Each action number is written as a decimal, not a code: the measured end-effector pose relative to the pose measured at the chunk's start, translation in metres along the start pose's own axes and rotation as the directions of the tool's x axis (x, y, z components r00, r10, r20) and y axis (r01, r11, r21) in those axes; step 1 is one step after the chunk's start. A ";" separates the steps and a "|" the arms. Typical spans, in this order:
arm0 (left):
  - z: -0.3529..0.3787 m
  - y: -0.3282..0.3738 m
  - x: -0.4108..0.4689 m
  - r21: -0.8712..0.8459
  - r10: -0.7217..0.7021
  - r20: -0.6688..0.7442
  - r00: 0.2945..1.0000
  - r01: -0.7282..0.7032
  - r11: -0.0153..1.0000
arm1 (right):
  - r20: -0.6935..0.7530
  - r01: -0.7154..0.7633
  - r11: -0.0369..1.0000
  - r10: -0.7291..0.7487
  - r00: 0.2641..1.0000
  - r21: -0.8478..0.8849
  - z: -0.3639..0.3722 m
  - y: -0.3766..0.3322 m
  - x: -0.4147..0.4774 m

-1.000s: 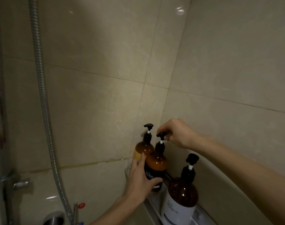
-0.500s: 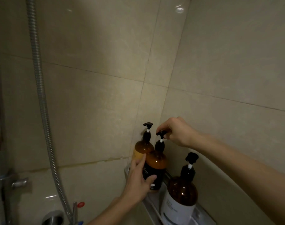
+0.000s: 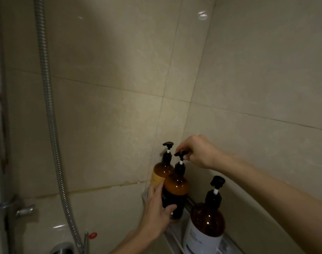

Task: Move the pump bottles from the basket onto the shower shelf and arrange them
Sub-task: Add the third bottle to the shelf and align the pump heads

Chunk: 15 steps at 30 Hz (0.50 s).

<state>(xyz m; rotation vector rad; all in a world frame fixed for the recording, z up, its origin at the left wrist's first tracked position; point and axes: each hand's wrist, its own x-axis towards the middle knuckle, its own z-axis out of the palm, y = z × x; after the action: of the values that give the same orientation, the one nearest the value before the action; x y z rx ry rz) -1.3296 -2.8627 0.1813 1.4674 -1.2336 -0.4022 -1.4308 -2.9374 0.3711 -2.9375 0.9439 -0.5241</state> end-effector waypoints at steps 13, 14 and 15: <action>-0.001 0.000 -0.002 0.035 0.017 0.029 0.999 -0.018 0.999 | 0.059 -0.029 0.999 0.029 0.998 0.013 -0.002 0.001 -0.003; -0.002 0.002 -0.004 0.031 0.021 0.031 0.999 -0.022 0.999 | 0.078 -0.042 0.999 0.041 0.996 0.013 -0.004 0.001 -0.005; -0.004 0.004 -0.007 0.033 0.032 0.023 0.999 -0.032 0.999 | 0.089 -0.055 0.998 0.053 0.995 0.013 -0.008 -0.001 -0.007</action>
<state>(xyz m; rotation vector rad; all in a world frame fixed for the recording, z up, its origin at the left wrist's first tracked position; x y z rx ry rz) -1.3313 -2.8546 0.1837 1.4726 -1.2858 -0.3797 -1.4381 -2.9325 0.3762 -2.8852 1.0011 -0.3935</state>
